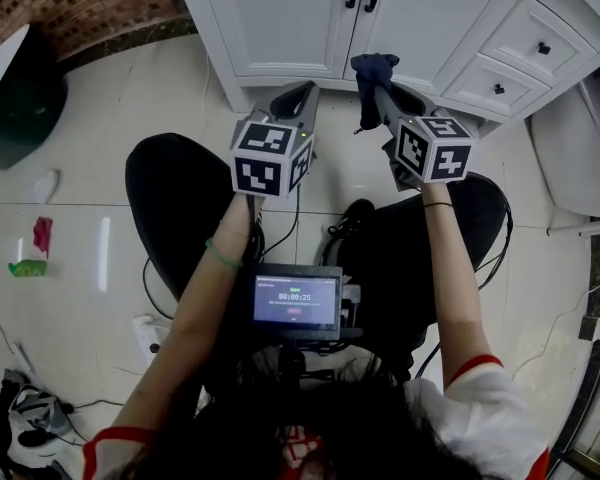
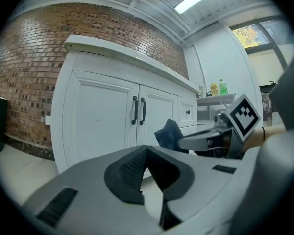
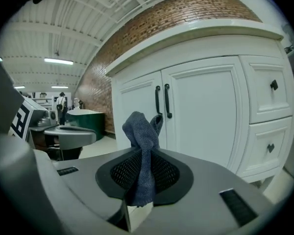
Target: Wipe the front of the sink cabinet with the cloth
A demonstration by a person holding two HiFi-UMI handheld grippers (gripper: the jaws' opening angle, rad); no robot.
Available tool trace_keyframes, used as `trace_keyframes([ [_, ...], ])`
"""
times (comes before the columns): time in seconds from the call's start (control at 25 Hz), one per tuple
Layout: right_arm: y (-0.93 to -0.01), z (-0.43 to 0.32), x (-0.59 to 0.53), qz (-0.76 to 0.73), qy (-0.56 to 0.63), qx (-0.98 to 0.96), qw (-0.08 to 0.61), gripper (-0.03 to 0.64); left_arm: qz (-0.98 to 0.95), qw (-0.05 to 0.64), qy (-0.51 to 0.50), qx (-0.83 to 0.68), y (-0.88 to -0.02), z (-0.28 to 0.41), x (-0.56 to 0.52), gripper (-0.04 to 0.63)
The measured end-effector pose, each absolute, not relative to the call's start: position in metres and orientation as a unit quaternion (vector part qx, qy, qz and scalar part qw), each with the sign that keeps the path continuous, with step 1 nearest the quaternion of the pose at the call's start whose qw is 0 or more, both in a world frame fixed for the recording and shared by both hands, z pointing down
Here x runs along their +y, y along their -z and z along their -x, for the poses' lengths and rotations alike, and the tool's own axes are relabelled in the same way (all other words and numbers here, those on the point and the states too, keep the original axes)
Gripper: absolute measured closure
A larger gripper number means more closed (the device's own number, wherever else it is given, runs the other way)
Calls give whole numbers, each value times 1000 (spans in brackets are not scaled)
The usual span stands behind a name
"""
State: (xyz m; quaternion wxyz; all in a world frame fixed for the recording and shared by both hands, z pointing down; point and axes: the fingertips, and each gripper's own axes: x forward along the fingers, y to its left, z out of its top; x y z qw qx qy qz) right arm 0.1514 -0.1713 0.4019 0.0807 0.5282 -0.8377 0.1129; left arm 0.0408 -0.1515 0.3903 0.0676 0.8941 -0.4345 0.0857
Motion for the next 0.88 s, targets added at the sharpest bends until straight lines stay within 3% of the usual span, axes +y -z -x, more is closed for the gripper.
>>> trace_keyframes([
  [0.2, -407, -130, -140, -524, -134, -840, 43, 552, -891, 71, -80, -441, -391, -31, -133, 575],
  [0.88, -420, -105, -118, -504, -120, -855, 33, 554, -889, 58, -108, -441, -403, -21, -107, 575],
])
